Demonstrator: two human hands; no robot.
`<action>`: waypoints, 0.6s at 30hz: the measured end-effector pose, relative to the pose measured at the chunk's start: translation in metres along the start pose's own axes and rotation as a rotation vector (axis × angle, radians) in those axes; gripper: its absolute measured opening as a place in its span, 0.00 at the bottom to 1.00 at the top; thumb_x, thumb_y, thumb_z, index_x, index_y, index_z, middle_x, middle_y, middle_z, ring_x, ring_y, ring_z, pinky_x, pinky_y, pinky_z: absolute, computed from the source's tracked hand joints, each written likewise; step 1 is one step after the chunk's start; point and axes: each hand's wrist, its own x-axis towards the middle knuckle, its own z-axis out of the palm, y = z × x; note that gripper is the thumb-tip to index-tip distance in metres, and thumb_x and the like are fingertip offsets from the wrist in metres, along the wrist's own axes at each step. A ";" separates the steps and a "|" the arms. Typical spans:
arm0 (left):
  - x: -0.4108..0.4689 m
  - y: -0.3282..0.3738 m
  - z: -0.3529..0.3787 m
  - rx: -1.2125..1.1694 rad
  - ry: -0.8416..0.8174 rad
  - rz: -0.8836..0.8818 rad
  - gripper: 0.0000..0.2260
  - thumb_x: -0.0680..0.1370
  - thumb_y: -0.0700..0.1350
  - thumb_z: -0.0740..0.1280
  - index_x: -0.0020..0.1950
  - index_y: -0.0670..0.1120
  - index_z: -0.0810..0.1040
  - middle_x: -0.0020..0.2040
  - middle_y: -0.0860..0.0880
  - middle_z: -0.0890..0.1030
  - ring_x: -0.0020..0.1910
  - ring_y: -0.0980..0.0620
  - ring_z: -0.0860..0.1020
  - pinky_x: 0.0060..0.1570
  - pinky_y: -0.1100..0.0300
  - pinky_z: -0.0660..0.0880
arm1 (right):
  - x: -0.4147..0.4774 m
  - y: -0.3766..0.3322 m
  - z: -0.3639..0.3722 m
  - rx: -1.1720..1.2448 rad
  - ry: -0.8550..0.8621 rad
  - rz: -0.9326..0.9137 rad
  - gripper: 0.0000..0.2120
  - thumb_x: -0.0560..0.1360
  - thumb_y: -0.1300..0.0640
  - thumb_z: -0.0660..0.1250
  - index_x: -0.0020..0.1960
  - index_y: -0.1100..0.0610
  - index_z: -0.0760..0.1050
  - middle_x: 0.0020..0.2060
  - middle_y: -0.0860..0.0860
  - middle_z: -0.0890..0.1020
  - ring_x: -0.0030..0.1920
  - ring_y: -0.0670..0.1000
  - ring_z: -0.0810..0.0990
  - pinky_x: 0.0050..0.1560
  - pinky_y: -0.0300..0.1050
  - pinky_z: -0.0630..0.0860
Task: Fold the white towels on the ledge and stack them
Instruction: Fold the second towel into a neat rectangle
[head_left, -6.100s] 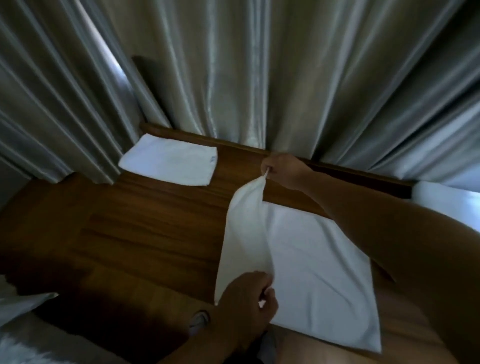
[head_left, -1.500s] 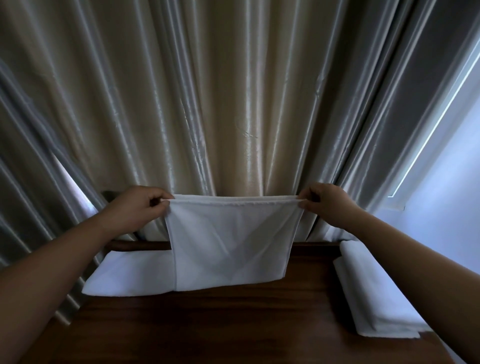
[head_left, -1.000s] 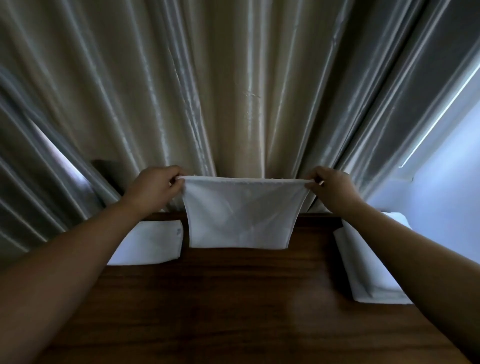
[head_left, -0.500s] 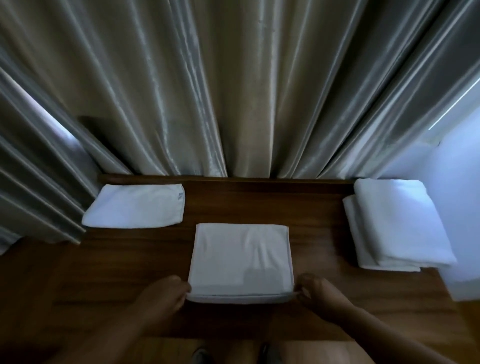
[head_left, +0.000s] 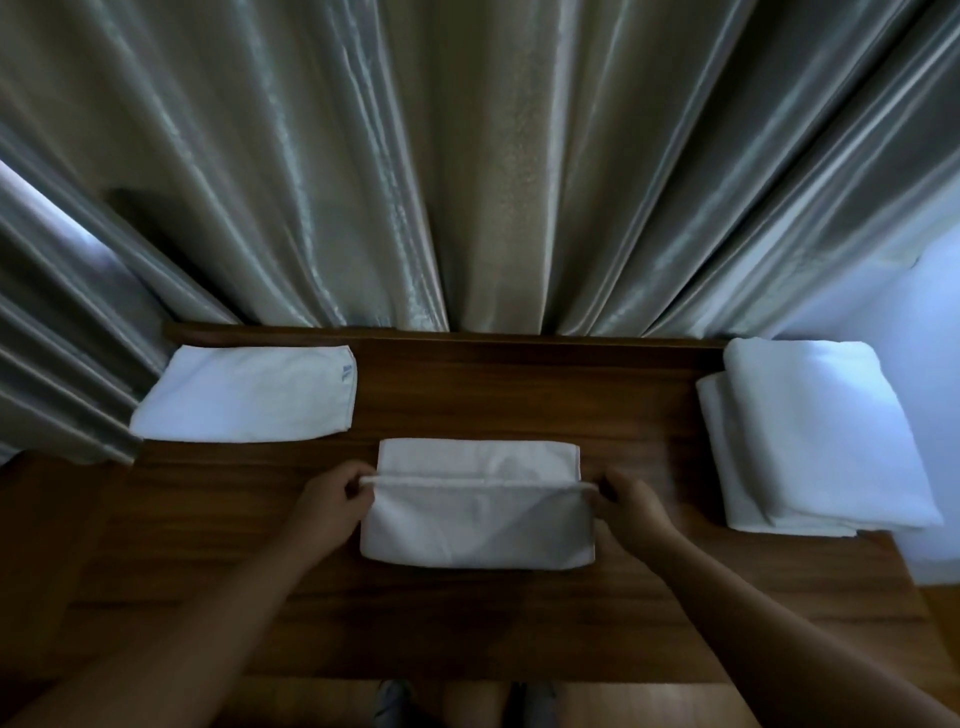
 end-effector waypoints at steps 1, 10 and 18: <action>0.013 0.003 0.001 -0.031 0.021 -0.010 0.08 0.79 0.44 0.65 0.57 0.52 0.78 0.52 0.52 0.79 0.49 0.54 0.77 0.40 0.61 0.72 | 0.011 -0.004 -0.001 0.024 0.019 0.013 0.09 0.80 0.54 0.63 0.42 0.46 0.70 0.40 0.47 0.78 0.41 0.46 0.78 0.36 0.38 0.72; 0.093 0.000 0.030 -0.097 0.075 -0.170 0.10 0.81 0.48 0.62 0.60 0.50 0.78 0.60 0.47 0.78 0.59 0.47 0.75 0.53 0.54 0.72 | 0.095 0.003 0.014 0.082 -0.011 0.141 0.05 0.81 0.53 0.61 0.55 0.52 0.73 0.47 0.50 0.79 0.45 0.51 0.80 0.39 0.46 0.79; 0.116 -0.011 0.049 -0.106 0.116 -0.201 0.12 0.81 0.47 0.61 0.62 0.48 0.77 0.61 0.45 0.78 0.60 0.46 0.75 0.54 0.54 0.71 | 0.123 0.018 0.029 0.085 -0.046 0.169 0.03 0.82 0.52 0.59 0.54 0.48 0.70 0.48 0.50 0.79 0.45 0.49 0.80 0.36 0.41 0.75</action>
